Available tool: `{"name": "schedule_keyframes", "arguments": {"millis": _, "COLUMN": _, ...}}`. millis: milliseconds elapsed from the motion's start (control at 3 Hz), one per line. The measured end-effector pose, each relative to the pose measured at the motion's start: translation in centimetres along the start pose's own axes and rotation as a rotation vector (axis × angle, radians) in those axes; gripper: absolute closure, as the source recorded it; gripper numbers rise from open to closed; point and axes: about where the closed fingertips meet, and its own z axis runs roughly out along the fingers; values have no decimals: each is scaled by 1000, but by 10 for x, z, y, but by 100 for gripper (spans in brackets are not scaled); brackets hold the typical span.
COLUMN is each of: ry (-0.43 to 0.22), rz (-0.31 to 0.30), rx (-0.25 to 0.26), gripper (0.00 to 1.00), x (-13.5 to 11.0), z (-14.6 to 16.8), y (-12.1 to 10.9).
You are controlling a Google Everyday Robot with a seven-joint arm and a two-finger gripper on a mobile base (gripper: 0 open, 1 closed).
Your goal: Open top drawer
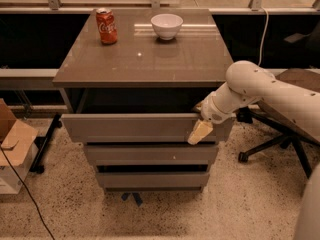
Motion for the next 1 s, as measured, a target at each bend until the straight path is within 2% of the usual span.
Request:
{"name": "schedule_keyframes", "arguments": {"millis": 333, "ry": 11, "rz": -17, "rx": -70, "gripper": 50, "x": 7, "z": 5, "y": 4}}
{"name": "schedule_keyframes", "arguments": {"millis": 1000, "ry": 11, "rz": -17, "rx": -70, "gripper": 96, "x": 3, "z": -1, "y": 3}}
